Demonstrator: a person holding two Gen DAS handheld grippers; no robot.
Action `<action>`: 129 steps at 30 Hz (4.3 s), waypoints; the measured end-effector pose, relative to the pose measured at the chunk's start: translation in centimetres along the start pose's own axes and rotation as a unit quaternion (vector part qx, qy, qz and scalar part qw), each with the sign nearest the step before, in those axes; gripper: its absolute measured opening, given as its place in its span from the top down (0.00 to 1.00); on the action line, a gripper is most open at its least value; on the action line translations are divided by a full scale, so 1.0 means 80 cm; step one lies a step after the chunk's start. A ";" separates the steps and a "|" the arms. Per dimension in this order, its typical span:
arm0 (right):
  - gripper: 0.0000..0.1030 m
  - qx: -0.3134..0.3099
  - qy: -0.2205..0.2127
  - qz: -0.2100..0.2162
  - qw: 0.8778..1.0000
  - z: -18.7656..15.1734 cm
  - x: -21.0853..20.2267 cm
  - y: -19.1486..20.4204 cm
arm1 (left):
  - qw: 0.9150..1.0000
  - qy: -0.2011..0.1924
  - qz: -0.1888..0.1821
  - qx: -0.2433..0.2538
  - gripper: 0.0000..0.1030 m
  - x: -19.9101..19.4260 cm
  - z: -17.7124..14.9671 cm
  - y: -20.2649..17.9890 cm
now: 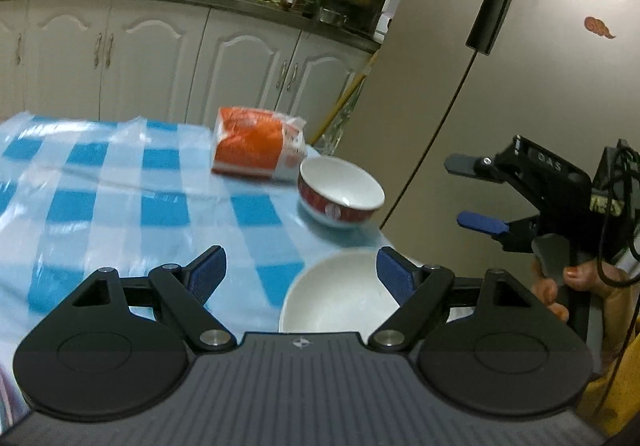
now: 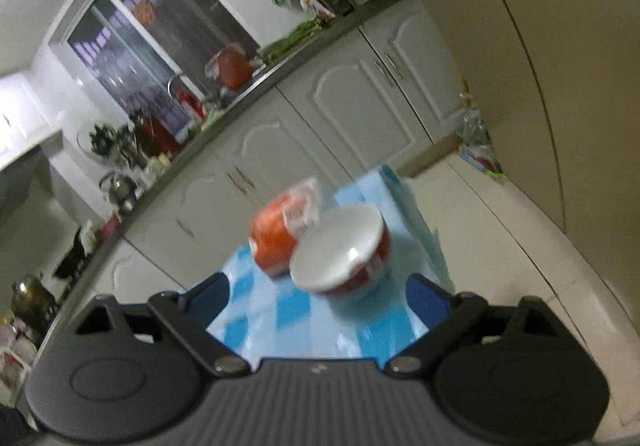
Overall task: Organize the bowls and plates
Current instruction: 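Close both tools on the red-patterned bowl's rim, then lift the red-patterned bowl with both tools and carry it to the bowl stack, then lower the red-patterned bowl into the blue bowl with both tools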
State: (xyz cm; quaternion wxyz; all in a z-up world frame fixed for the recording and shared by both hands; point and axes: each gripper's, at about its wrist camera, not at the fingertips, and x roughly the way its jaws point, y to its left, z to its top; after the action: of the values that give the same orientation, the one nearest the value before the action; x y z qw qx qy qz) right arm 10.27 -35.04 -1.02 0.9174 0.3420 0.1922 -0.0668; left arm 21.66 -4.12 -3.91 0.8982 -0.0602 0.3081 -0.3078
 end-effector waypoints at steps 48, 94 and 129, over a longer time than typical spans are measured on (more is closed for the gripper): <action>0.45 0.076 0.091 0.071 0.990 0.019 0.124 -0.099 | 0.991 0.123 0.036 0.049 0.81 0.286 0.081 -0.045; 0.44 -0.055 0.140 0.190 0.970 -0.064 0.077 0.108 | 0.991 -0.030 0.115 -0.070 0.78 -0.025 0.031 0.047; 0.44 -0.137 0.248 0.240 0.929 -0.195 0.056 0.267 | 0.966 -0.087 0.192 -0.147 0.78 -0.195 -0.057 0.126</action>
State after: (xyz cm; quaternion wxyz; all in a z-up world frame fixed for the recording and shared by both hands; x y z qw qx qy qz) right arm 15.04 -8.62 -0.74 0.8670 0.2549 0.3331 0.2691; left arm 14.48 13.56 -2.53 0.9449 -0.1578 0.2768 -0.0748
